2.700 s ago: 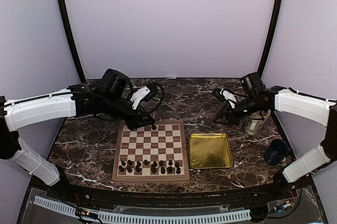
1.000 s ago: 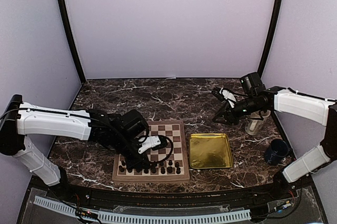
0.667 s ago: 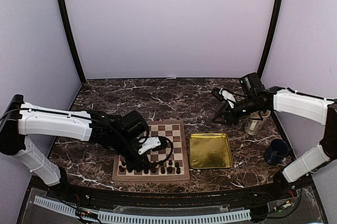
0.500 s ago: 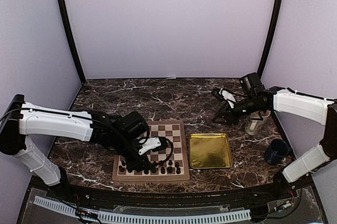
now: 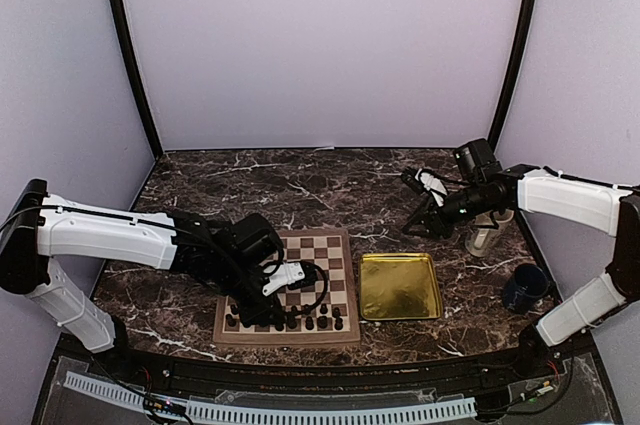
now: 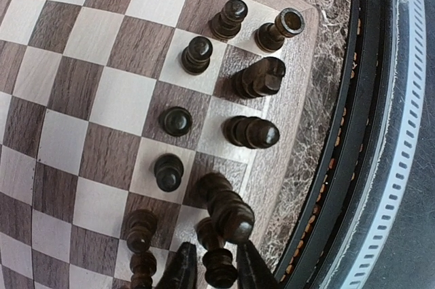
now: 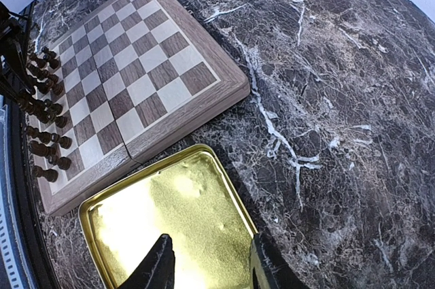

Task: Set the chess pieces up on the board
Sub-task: Place the queen at e8.

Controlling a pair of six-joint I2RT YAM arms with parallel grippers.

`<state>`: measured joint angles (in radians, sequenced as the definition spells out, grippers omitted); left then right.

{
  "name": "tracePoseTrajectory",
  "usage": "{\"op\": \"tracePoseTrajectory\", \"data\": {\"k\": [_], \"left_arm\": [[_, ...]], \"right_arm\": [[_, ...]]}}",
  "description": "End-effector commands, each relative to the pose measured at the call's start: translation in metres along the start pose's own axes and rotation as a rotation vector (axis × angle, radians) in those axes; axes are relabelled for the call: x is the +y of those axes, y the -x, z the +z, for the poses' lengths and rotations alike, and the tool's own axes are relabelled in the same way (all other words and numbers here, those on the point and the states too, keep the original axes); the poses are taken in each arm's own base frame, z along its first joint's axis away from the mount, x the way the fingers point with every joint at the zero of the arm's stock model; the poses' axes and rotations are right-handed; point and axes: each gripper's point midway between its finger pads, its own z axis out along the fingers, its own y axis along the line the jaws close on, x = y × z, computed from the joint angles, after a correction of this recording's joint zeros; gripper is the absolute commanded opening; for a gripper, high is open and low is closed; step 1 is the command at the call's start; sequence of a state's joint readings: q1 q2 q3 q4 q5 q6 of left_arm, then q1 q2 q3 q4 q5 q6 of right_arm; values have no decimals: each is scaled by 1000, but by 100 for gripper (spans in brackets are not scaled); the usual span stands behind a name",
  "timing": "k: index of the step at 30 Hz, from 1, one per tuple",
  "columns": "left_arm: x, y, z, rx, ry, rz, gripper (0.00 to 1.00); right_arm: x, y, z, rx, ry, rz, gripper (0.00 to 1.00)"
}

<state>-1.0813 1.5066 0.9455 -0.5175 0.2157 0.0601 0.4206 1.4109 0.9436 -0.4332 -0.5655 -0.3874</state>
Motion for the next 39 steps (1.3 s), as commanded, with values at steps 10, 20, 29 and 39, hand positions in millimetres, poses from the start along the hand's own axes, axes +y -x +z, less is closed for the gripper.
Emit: {"op": "tracePoseTrajectory", "data": {"k": [10,20,29,39], "left_arm": [[3,-9,0,26,26,15,23],[-1,-7,-1,18,3,19,29],[-2,-3,-16,-2,17,30,37],[24,35,-72,-143,180,116,50]], "right_arm": [[0,0,2,-10,14,-6,39],[1,1,2,-10,17,-6,39],[1,4,-1,-10,15,-9,39],[-5,42,-43,-28,-99,-71,40]]}}
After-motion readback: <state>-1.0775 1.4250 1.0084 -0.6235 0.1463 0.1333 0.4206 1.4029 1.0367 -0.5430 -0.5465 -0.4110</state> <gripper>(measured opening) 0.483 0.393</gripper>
